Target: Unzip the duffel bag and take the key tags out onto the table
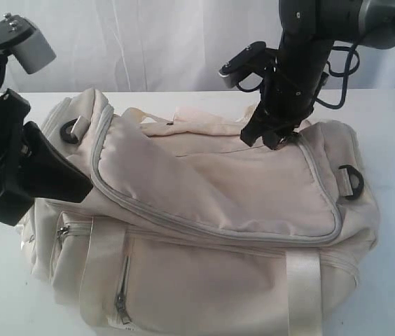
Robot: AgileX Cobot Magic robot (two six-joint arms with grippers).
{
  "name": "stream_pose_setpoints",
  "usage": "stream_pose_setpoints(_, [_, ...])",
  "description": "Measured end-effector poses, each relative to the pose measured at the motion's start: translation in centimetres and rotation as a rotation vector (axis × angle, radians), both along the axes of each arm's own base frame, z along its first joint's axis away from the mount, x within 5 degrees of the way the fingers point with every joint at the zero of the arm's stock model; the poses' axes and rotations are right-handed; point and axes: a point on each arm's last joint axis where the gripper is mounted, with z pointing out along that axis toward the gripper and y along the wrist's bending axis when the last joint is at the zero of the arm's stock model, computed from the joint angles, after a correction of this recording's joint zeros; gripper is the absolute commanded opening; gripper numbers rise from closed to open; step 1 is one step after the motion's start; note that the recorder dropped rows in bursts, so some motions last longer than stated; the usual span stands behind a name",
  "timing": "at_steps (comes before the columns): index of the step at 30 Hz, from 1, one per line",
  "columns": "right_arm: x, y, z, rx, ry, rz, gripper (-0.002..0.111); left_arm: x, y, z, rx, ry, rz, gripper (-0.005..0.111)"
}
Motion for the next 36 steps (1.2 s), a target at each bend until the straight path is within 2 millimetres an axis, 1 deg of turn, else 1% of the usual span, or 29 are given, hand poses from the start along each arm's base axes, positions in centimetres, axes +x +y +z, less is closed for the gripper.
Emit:
stream_pose_setpoints(1, [0.0,0.0,0.0,-0.001,0.002,0.000,0.030,0.0,0.0,0.0,0.000,0.000,0.000,0.000])
stream_pose_setpoints(3, [-0.1,0.0,0.0,0.001,0.007,-0.002,0.025,0.0,0.0,0.0,0.000,0.000,0.000,0.000])
stream_pose_setpoints(7, [-0.2,0.1,0.0,0.018,0.022,-0.007,0.004,0.0,0.0,0.0,0.000,0.000,0.000,0.000])
stream_pose_setpoints(8, [-0.2,0.2,-0.1,0.021,0.026,-0.007,0.000,0.0,0.0,0.0,0.000,0.000,0.000,0.000])
stream_pose_setpoints(13, [-0.2,0.3,0.1,0.038,0.031,-0.011,0.000,0.0,0.0,0.0,0.000,0.000,0.000,0.000])
stream_pose_setpoints(18, [-0.1,0.4,1.2,0.047,0.015,-0.012,0.000,0.0,0.0,0.0,0.000,0.000,0.000,0.000])
stream_pose_setpoints(20, [-0.1,0.4,2.0,0.057,-0.003,-0.011,0.000,0.0,0.0,0.0,0.000,0.000,0.000,0.000])
stream_pose_setpoints(26, [-1.1,-0.2,4.4,0.072,-0.023,-0.013,0.000,0.0,0.0,0.0,0.000,0.000,0.000,0.000])
stream_pose_setpoints(31, [-2.0,-0.7,5.6,0.064,-0.010,-0.017,0.000,0.0,0.0,0.0,0.000,0.000,0.000,0.000])
stream_pose_setpoints(36, [-2.5,-1.0,6.3,0.074,-0.017,-0.038,0.000,0.0,0.0,0.0,0.000,0.000,0.000,0.000])
